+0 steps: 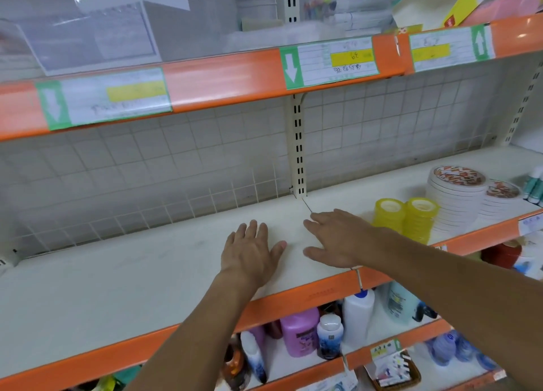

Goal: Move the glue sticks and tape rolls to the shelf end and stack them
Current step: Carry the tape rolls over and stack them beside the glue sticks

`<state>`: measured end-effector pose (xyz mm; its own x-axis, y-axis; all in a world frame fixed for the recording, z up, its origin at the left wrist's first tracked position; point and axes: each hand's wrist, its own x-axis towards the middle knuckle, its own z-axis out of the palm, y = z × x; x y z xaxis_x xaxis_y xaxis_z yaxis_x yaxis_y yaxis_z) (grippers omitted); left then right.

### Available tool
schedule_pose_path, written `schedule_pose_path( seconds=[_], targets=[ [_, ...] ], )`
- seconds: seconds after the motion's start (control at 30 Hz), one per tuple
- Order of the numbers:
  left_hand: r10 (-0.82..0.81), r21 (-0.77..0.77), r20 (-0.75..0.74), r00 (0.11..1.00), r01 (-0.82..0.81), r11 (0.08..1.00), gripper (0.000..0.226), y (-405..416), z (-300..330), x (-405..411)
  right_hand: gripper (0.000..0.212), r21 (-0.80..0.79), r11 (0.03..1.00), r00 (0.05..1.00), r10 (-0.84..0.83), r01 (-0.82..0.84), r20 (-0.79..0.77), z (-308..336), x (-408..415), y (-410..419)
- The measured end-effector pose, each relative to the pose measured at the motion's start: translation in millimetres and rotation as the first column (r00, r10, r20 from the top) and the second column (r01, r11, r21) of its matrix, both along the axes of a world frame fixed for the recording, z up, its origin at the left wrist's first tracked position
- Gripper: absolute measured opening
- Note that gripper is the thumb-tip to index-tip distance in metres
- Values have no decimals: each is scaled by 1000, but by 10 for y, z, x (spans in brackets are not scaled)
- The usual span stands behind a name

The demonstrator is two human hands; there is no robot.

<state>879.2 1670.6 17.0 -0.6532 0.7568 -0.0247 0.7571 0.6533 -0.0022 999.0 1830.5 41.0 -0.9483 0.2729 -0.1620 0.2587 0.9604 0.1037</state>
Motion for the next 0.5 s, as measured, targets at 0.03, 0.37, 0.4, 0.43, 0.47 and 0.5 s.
schedule_pose_path(
  seconds=[0.03, 0.37, 0.4, 0.43, 0.47, 0.5],
  targets=[
    [22, -1, 1, 1000, -22, 1000, 74, -73, 17, -17, 74, -14, 1000, 1000, 2, -2, -8, -2, -52, -64],
    [265, -40, -6, 964, -265, 963, 75, -1087, 100, -293, 76, -102, 979, 983, 172, -177, -59, -95, -682, -1021],
    [288, -39, -7, 958, -288, 957, 75, -1205, 109, -326, 75, -105, 974, 979, 194, -199, -62, -100, -755, -1138],
    [310, -36, -8, 951, -310, 950, 75, -1328, 117, -363, 75, -104, 970, 975, 216, -221, -61, -102, -827, -1258],
    [330, -34, -10, 944, -330, 943, 75, -1455, 125, -405, 75, -107, 965, 970, 234, -240, -59, -109, -902, -1374],
    [350, -31, -8, 937, -350, 936, 75, -1586, 135, -446, 74, -112, 960, 966, 251, -256, -58, -109, -978, -1490]
  ],
)
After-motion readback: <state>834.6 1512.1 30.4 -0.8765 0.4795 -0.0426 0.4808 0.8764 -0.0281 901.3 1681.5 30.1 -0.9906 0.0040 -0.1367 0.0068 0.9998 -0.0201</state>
